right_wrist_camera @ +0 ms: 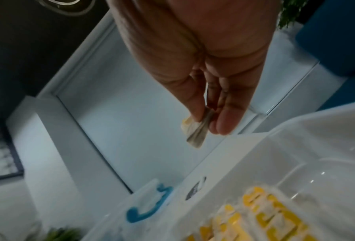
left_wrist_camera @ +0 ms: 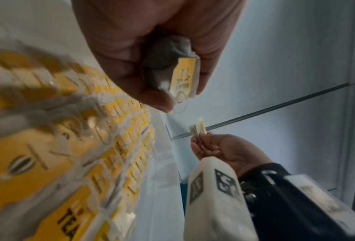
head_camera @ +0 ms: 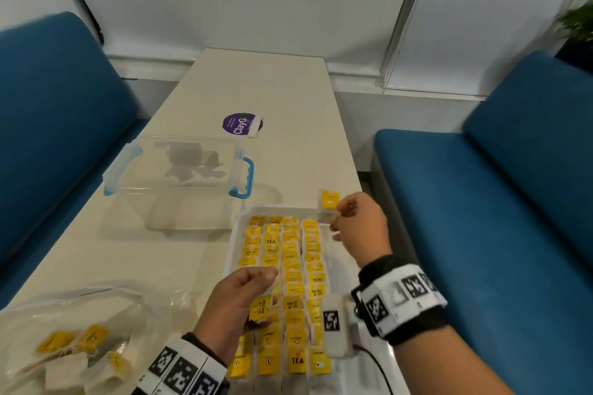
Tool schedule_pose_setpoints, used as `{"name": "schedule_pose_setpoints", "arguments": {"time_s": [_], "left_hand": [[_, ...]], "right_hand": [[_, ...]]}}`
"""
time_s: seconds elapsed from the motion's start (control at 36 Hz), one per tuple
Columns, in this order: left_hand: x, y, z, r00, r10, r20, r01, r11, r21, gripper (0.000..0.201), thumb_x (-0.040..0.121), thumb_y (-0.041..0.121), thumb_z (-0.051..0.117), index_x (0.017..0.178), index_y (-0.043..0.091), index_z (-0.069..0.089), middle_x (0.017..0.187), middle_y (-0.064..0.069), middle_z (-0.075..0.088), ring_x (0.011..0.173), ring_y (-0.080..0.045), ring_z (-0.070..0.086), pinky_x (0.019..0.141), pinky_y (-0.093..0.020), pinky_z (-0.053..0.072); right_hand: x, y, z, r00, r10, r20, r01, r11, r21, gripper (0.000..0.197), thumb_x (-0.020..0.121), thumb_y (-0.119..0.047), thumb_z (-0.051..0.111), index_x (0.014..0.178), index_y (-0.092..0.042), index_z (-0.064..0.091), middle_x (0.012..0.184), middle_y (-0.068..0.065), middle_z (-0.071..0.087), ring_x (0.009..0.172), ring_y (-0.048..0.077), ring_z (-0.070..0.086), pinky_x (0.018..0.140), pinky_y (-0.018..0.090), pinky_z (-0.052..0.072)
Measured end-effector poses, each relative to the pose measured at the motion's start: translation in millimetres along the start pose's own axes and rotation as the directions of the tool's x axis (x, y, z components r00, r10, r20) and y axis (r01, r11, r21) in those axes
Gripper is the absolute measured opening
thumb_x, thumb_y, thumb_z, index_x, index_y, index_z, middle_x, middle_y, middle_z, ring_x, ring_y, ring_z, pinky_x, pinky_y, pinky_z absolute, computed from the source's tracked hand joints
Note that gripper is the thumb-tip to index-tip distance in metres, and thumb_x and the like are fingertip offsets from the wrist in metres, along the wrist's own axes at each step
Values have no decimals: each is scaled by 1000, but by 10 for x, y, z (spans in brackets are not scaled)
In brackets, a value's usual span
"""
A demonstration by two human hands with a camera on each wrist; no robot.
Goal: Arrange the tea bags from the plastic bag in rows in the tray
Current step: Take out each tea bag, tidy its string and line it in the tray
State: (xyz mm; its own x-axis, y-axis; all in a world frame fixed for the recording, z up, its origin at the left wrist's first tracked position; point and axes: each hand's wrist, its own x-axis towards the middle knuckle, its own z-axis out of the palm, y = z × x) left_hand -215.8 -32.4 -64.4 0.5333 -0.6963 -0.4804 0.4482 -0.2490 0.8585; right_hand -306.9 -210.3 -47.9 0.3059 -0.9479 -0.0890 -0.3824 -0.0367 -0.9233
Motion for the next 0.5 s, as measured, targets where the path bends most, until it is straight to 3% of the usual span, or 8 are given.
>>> {"name": "schedule_pose_setpoints", "arguments": {"time_s": [0.11,0.19,0.25,0.33,0.5], "left_hand": [[16,-33,-91,1000,-9,-14,9,1000,-4,11,88,16,58,90,12,69,83,-4,65,67,-16,63,49,-24,48],[34,-48,-138,1000,-24,-9,24,999,-29,12,89,14,57,92,9,68,84,-6,65,69,-19,62,53,-27,49],[46,-50,-156,999,-32,-5,32,999,-26,13,88,14,58,93,9,69,84,-8,65,71,-20,62,52,-27,48],[54,-48,-185,999,-40,2,40,998,-40,15,89,14,57,94,7,69,85,-10,64,72,-22,62,50,-27,46],[51,-59,-208,999,-46,22,46,999,-25,14,89,9,55,92,6,68,84,-12,64,71,-22,63,47,-26,47]], "right_hand": [[240,80,54,998,26,-52,-36,978,-205,30,82,6,46,70,-20,56,91,10,65,90,30,64,80,44,55],[290,134,128,996,79,35,-54,881,-470,20,90,0,46,94,-7,64,108,13,63,104,30,60,90,38,51],[297,171,176,990,118,82,-42,783,-621,23,94,-6,44,107,-2,62,116,14,62,110,28,58,90,31,47],[313,202,209,979,158,126,-11,663,-749,25,96,-7,39,109,1,59,118,15,61,110,27,58,86,28,46],[345,187,256,956,197,218,82,532,-843,30,97,-9,40,122,1,52,131,14,53,121,26,52,97,28,42]]}}
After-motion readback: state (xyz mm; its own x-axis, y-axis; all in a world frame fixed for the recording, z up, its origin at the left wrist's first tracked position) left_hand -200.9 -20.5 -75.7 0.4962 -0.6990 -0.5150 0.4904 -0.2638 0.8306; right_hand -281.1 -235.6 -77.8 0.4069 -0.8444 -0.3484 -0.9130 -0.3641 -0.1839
